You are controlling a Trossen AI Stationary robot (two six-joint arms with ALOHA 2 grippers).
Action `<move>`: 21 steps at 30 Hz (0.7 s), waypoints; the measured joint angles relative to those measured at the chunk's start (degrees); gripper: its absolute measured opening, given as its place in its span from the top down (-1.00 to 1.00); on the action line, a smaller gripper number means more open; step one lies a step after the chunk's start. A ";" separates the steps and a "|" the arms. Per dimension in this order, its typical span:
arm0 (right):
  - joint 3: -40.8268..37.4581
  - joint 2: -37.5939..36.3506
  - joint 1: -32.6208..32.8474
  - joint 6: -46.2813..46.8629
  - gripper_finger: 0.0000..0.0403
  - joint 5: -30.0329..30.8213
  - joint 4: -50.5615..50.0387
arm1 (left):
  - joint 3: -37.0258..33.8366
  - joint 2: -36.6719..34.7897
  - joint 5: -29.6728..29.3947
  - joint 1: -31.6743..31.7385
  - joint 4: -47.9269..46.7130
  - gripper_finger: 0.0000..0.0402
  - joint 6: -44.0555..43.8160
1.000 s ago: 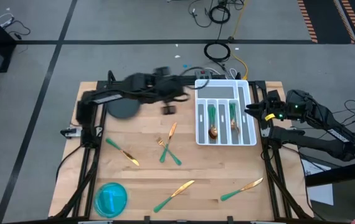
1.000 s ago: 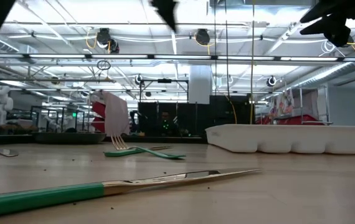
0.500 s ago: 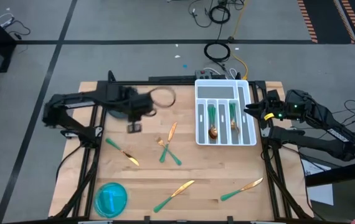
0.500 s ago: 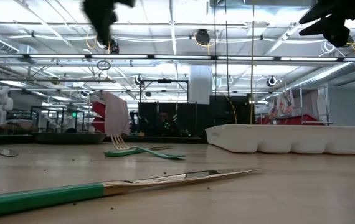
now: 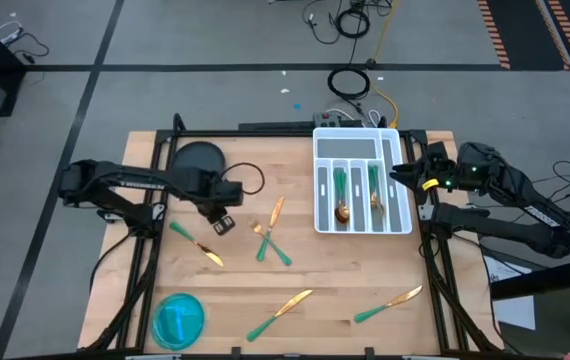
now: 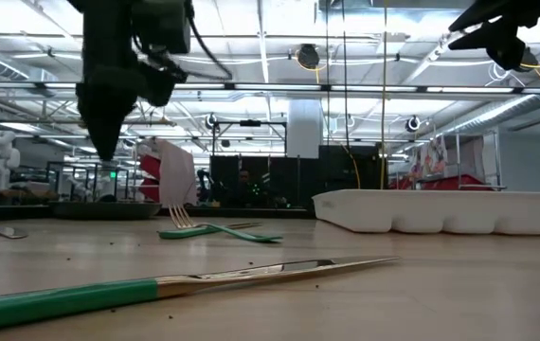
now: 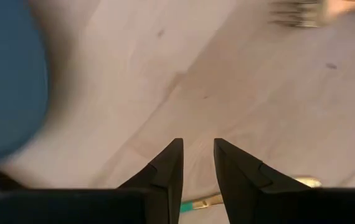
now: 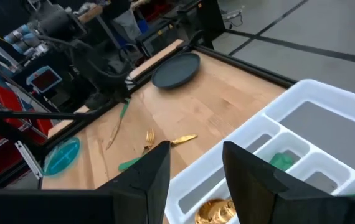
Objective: Sort silverware
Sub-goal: Put the green knife into the silverware tray
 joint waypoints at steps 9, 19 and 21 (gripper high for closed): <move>0.00 -0.01 0.00 0.01 0.30 0.02 0.12 | -4.22 -0.05 3.00 -1.13 -9.86 0.52 -28.01; -2.05 4.38 1.51 1.15 0.30 -9.71 -0.65 | -4.23 -0.02 10.18 -8.15 31.09 0.52 -11.58; -3.93 8.63 3.80 0.17 0.30 -14.77 1.85 | -4.18 -0.09 10.00 -9.13 38.09 0.52 -11.60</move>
